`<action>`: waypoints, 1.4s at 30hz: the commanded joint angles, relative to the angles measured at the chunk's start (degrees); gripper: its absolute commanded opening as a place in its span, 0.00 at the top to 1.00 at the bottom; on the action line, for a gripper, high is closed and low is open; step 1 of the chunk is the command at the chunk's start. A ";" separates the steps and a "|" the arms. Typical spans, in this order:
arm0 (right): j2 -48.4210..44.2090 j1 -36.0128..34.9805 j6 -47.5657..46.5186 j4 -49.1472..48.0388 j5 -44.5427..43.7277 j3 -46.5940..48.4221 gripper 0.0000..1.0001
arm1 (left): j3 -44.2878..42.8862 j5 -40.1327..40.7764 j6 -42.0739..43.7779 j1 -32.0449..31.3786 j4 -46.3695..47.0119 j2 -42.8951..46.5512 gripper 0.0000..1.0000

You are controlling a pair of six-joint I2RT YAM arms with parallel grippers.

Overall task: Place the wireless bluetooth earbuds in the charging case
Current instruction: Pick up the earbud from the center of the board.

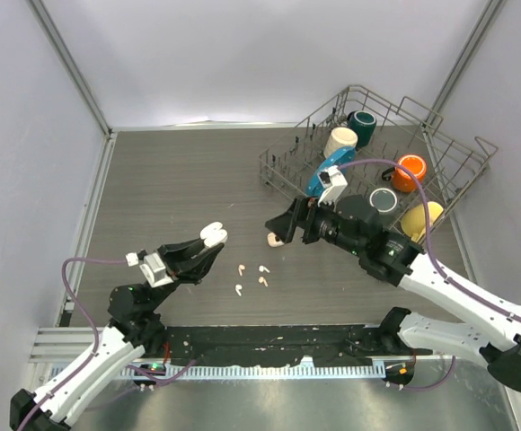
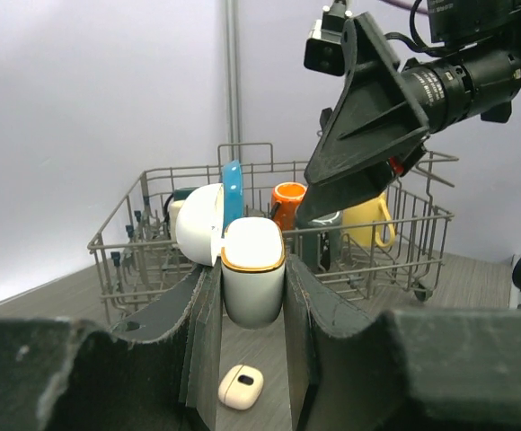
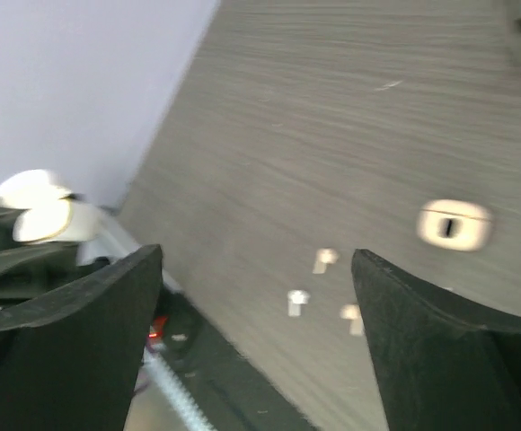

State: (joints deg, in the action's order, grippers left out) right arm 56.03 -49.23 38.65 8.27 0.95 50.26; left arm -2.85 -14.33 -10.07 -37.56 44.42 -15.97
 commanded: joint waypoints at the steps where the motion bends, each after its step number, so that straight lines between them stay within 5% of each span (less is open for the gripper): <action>1: 3.09 3.35 -11.11 9.20 -6.49 -0.17 0.14 | -1.45 1.49 3.21 -0.32 -6.80 4.88 1.00; 4: 8.20 3.44 -15.78 13.26 -8.94 0.37 0.30 | -2.68 0.88 3.39 -0.32 -9.44 6.64 1.00; 20: 26.31 1.95 -26.70 2.45 2.83 -0.16 0.51 | -4.18 0.70 0.84 -0.32 -9.09 10.17 1.00; 42: 39.15 -2.62 -28.72 -3.44 4.58 3.53 0.51 | -6.03 -0.18 0.13 -0.32 -12.35 13.86 1.00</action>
State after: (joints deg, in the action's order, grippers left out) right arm 94.45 -51.18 11.27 6.68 4.60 51.37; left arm -6.63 -14.76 -9.98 -37.67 31.79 -3.05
